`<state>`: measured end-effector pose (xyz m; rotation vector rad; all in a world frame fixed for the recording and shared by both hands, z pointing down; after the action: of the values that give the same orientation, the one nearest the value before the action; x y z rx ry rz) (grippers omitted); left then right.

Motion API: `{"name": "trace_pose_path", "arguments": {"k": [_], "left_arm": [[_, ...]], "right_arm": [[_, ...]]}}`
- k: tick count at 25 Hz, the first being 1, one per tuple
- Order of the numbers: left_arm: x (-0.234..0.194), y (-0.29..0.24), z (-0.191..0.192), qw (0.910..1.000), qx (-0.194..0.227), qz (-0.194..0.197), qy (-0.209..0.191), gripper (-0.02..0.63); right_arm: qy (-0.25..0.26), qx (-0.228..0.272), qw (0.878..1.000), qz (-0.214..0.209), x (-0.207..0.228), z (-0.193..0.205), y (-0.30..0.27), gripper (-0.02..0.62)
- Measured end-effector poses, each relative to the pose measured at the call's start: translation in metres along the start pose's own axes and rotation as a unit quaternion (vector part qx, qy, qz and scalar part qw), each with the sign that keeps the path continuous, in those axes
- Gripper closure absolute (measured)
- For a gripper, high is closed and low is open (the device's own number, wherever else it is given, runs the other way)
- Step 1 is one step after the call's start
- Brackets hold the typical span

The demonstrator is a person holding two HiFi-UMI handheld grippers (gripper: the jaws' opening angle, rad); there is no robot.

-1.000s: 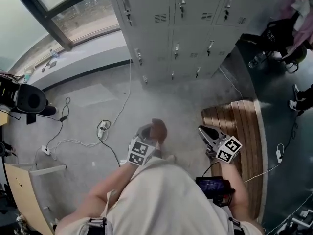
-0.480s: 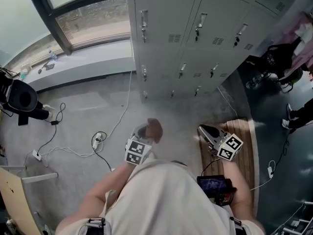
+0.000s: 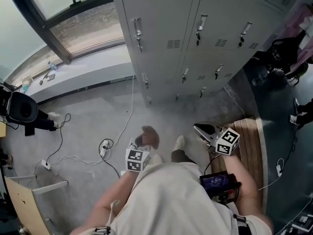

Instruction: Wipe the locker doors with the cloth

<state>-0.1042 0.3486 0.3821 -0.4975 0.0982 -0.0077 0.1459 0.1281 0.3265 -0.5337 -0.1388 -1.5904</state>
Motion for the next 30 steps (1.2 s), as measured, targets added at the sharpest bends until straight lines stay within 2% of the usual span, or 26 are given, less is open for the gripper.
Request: {"name": "trace_pose_path", "arguments": {"k": [4, 10, 15, 19, 22, 30], "left_arm": [[-0.008, -0.024, -0.013, 0.9995, -0.019, -0.025, 0.007, 0.538], [-0.017, -0.069, -0.05, 0.9973, -0.039, -0.061, 0.009, 0.537], [-0.02, -0.101, -0.078, 0.9962, -0.031, -0.08, 0.02, 0.537], [-0.035, -0.121, -0.084, 0.9953, -0.039, -0.086, 0.023, 0.537], [-0.062, -0.136, -0.088, 0.9938, -0.046, -0.094, 0.036, 0.537], [-0.163, -0.177, -0.104, 0.9783, -0.045, -0.191, 0.067, 0.538]], "right_arm": [[-0.006, -0.004, 1.0, -0.03, 0.04, -0.009, -0.021, 0.577], [0.001, -0.004, 0.997, -0.077, 0.105, -0.042, -0.048, 0.577], [-0.009, 0.006, 0.996, -0.087, 0.151, -0.058, -0.06, 0.577], [-0.028, 0.016, 0.996, -0.08, 0.173, -0.062, -0.072, 0.577], [-0.047, 0.024, 0.996, -0.071, 0.179, -0.061, -0.082, 0.577], [-0.077, 0.005, 0.996, -0.045, 0.173, -0.041, -0.102, 0.577]]}}
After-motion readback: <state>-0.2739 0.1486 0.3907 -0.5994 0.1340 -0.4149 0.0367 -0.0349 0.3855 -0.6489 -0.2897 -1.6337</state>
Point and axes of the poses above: the fingertips, and each gripper's own axes: y backward along the fingers, x to its right, z out of its underside, the point moved 10 cm from there along y, backward along the fingers, and after that the axes turned 6 degrees about -y, right-handed, at the moved point
